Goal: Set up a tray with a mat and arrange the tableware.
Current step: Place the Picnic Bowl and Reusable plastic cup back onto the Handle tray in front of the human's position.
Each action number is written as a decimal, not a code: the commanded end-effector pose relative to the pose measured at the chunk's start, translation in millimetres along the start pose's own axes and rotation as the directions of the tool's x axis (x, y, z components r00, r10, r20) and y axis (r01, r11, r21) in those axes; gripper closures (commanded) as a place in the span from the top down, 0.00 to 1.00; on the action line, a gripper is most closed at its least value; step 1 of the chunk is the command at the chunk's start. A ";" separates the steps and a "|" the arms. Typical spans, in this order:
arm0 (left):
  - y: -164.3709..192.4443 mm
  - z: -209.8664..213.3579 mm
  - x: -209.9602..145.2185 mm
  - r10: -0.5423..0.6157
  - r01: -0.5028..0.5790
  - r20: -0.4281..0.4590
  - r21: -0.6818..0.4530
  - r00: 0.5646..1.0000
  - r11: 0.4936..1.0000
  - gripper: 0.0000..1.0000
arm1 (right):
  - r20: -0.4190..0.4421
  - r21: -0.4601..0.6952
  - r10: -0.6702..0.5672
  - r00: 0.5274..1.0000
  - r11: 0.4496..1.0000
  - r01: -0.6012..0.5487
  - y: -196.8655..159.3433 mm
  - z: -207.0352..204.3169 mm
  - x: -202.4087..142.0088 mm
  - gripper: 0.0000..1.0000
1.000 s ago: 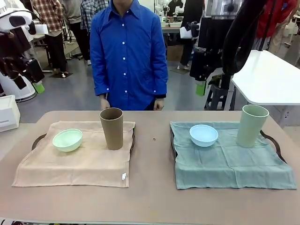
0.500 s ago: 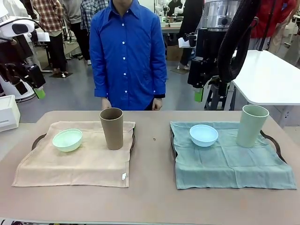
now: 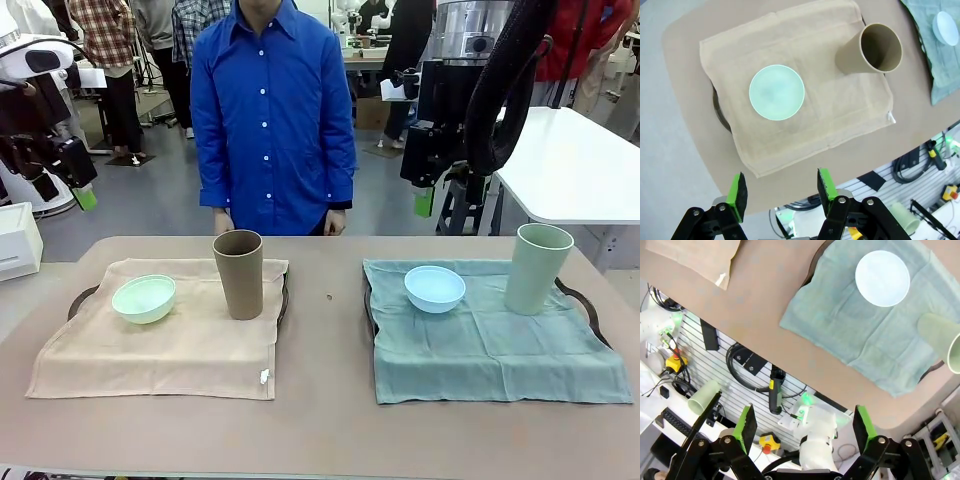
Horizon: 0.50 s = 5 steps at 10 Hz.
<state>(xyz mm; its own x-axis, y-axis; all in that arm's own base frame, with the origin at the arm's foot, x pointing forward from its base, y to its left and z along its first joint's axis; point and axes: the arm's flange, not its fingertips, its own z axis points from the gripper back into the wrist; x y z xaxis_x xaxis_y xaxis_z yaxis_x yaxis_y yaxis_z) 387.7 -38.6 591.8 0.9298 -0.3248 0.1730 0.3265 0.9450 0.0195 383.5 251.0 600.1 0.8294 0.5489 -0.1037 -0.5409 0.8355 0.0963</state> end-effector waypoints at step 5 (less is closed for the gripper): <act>26.8 14.3 6.0 0.018 -0.034 -0.058 -0.275 0.998 0.961 0.74 | 0.074 0.180 -0.106 0.992 0.979 0.091 -49.2 -3.5 -30.8 1.00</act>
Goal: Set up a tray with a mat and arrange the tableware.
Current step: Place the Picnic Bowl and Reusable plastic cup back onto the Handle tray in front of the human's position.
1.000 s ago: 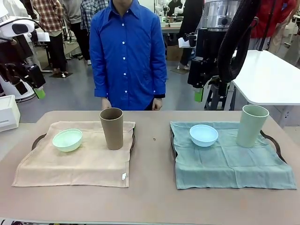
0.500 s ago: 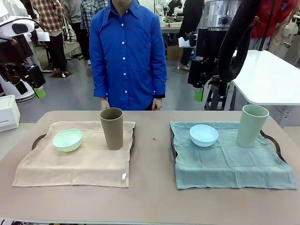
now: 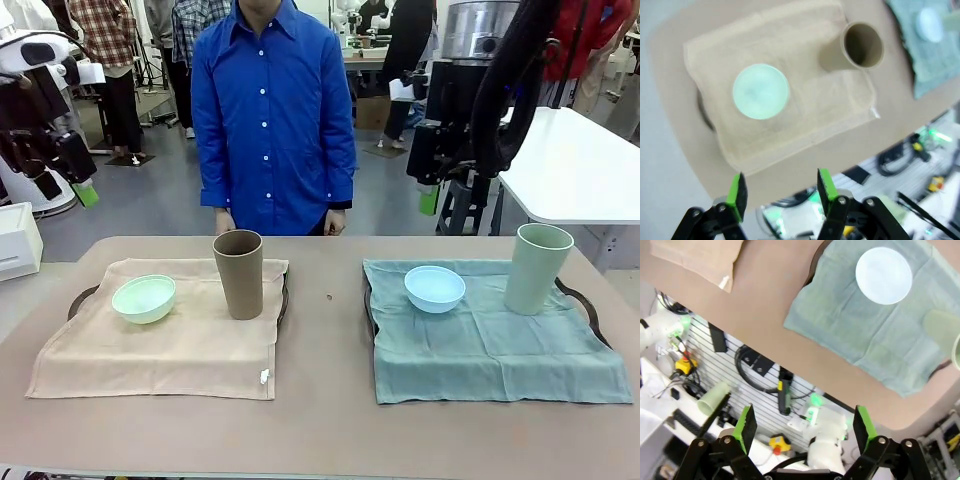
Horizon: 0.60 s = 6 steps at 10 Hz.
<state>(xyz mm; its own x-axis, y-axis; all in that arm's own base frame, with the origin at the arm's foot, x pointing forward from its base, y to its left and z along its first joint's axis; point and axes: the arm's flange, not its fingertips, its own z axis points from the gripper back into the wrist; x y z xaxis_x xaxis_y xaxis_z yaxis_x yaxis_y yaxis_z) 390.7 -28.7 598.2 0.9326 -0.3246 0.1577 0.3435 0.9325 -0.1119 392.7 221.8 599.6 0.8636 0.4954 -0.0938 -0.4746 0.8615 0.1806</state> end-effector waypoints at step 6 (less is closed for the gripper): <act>114.1 38.5 -31.2 0.131 -0.065 0.018 -0.799 0.991 0.598 0.74 | 0.579 0.660 -0.401 0.710 0.742 -0.119 -163.5 -3.2 -179.5 1.00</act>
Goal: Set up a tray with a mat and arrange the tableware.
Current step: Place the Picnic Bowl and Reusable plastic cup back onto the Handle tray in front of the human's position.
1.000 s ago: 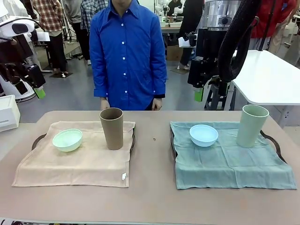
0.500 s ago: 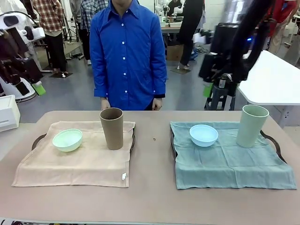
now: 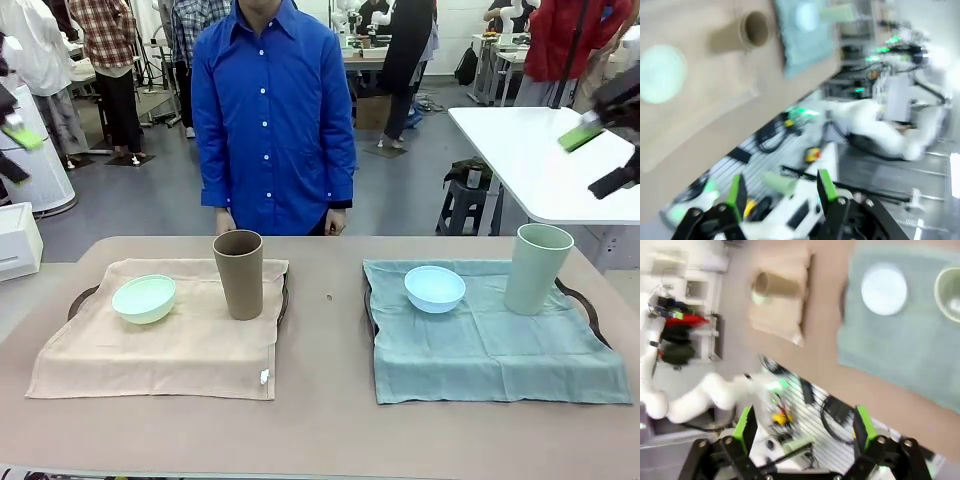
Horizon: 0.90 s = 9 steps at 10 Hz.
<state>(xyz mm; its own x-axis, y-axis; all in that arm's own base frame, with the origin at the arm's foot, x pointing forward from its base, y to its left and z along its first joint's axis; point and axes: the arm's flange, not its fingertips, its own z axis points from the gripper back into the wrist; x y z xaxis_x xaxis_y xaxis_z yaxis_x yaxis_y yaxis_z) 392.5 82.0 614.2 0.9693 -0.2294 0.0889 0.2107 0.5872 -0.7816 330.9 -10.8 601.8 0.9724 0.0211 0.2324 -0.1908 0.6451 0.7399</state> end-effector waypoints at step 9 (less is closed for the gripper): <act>68.5 45.0 -65.2 0.059 0.038 0.300 -0.306 0.952 0.951 0.74 | 0.167 0.454 -0.042 0.985 0.890 -0.039 -22.6 2.2 -43.8 1.00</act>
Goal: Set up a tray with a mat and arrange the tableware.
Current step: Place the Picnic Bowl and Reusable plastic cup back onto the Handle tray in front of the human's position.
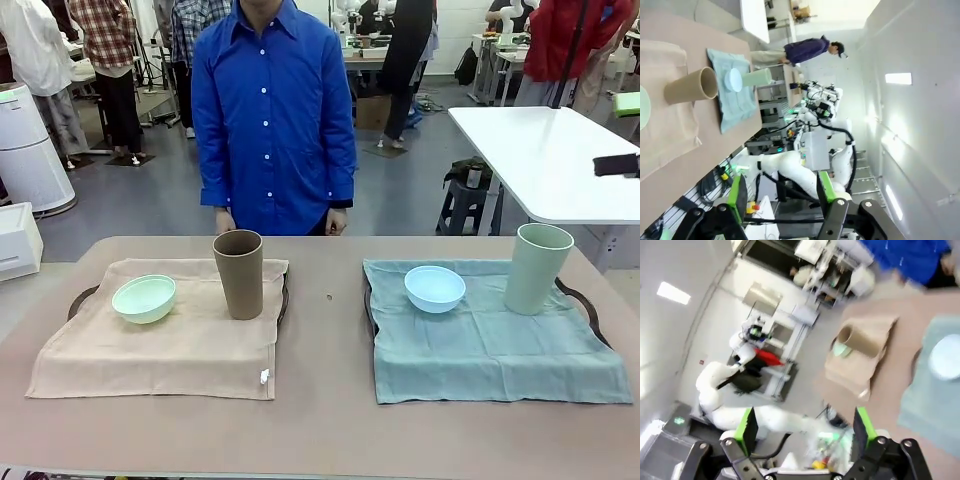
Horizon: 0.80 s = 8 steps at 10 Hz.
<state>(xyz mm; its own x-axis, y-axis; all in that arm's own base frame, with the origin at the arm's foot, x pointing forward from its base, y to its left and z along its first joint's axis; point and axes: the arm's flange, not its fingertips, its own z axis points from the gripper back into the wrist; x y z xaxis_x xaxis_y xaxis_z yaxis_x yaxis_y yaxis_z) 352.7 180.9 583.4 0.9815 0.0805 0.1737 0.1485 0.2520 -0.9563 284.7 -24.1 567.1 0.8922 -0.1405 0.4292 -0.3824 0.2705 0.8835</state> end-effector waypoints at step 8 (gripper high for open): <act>-4.8 -9.6 -2.0 -0.041 0.044 -0.034 0.066 0.999 0.997 0.74 | -0.080 0.027 -0.168 0.983 0.985 0.171 -3.7 -5.1 6.5 1.00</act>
